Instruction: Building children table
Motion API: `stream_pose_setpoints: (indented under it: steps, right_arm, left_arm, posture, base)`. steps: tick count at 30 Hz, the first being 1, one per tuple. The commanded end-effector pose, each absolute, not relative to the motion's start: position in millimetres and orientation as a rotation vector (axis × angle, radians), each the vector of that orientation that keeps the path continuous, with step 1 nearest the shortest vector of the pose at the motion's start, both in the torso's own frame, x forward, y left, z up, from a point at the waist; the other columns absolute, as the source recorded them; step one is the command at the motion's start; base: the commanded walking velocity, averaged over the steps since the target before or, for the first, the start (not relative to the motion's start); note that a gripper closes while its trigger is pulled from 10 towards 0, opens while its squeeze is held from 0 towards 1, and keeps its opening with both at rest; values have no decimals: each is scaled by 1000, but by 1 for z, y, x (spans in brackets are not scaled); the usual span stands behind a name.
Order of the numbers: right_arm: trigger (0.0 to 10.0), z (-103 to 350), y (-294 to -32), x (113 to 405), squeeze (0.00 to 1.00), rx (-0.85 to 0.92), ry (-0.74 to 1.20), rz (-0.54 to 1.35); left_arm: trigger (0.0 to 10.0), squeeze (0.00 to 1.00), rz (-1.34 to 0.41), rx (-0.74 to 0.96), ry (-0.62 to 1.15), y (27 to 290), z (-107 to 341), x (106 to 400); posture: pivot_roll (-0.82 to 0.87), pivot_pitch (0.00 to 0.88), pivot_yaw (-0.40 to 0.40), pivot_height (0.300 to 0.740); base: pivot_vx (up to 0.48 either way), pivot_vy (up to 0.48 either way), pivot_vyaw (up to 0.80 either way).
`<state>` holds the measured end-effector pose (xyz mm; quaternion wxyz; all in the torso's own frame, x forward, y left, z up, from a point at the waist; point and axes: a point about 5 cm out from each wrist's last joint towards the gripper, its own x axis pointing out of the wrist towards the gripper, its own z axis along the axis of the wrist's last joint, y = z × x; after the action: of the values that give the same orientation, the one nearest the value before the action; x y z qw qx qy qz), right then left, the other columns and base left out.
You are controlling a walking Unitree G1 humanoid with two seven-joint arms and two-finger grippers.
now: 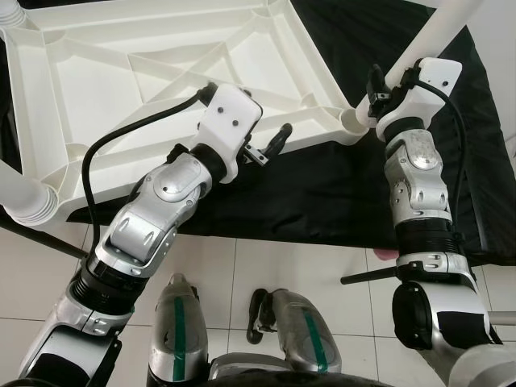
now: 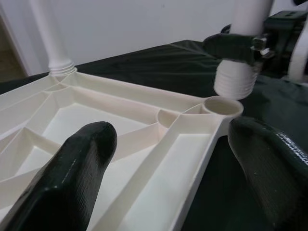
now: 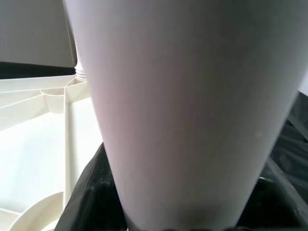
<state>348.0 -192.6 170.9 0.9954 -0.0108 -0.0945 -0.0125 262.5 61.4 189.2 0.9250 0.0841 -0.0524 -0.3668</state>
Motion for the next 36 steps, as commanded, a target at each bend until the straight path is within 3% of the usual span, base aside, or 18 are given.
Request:
stream_pose_setpoints:
  steps: [1,21,36]
  right_arm:
    - [10000,176,-196,350,0,-40,-214,-29]
    - [10000,151,-187,363,0,-32,-139,47]
    - [10000,133,-179,356,0,-91,-117,129]
  left_arm:
    - [10000,0,-948,167,-82,52,186,251]
    - [10000,0,-950,159,-95,49,193,247]
    - [10000,0,-948,152,-95,51,196,243]
  posture:
    - [127,63,-114,740]
    - [142,75,-114,740]
    - [150,85,-118,740]
  base:
    - [0,0,0]
    - [0,0,0]
    - [0,0,0]
